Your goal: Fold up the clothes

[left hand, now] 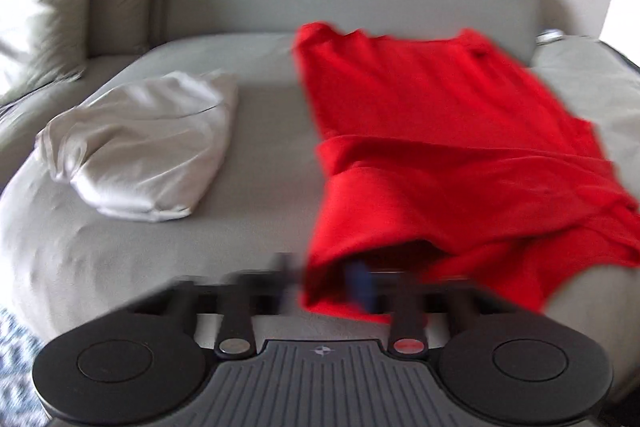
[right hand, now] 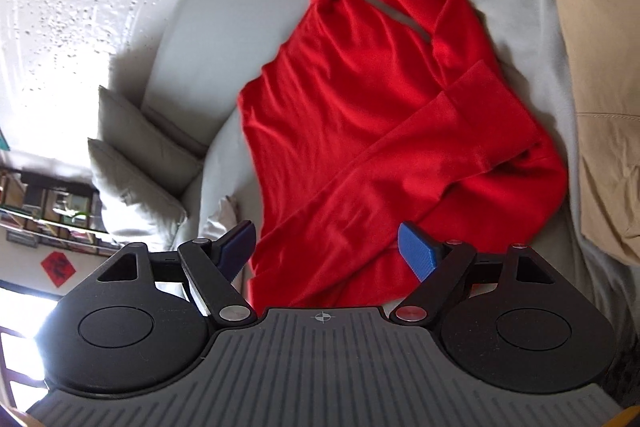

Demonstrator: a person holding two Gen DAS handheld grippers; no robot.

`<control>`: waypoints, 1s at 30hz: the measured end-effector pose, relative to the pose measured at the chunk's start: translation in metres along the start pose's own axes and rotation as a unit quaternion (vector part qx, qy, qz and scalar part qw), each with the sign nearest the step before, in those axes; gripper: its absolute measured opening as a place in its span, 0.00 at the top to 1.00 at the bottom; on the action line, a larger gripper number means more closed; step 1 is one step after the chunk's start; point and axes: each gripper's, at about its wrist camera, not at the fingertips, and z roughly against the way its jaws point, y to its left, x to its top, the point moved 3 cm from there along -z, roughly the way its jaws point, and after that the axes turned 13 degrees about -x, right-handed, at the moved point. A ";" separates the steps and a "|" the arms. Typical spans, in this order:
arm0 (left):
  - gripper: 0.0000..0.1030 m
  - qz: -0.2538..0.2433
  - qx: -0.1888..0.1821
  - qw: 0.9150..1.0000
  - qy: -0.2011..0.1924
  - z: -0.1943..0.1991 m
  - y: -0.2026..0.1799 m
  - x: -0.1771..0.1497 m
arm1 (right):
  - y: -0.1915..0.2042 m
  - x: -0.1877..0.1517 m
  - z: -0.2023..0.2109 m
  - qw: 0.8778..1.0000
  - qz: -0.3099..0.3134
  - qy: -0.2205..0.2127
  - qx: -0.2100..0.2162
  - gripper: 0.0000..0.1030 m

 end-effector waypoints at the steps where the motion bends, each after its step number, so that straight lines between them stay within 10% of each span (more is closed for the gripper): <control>1: 0.98 0.008 0.009 1.000 0.004 0.003 0.001 0.000 | -0.003 0.000 0.000 1.000 -0.005 -0.001 -0.001 0.19; 10: 0.97 0.032 0.034 0.999 0.014 0.036 -0.014 -0.029 | 0.008 0.007 -0.005 1.000 0.004 -0.016 -0.024 0.19; 13: 0.74 0.081 0.042 0.996 0.000 0.043 0.001 -0.028 | 0.010 0.007 -0.006 0.999 0.017 -0.016 -0.035 0.19; 17: 0.70 0.073 0.071 0.993 -0.053 0.071 0.007 -0.018 | -0.009 0.015 0.000 0.998 0.012 -0.031 -0.050 0.19; 21: 0.71 0.038 0.048 0.995 -0.083 0.079 -0.011 -0.010 | -0.035 0.016 -0.009 0.995 0.026 -0.032 -0.091 0.76; 30: 0.71 -0.056 -0.047 0.993 -0.088 0.034 -0.069 0.004 | -0.059 0.034 -0.039 0.987 -0.011 -0.053 -0.154 0.54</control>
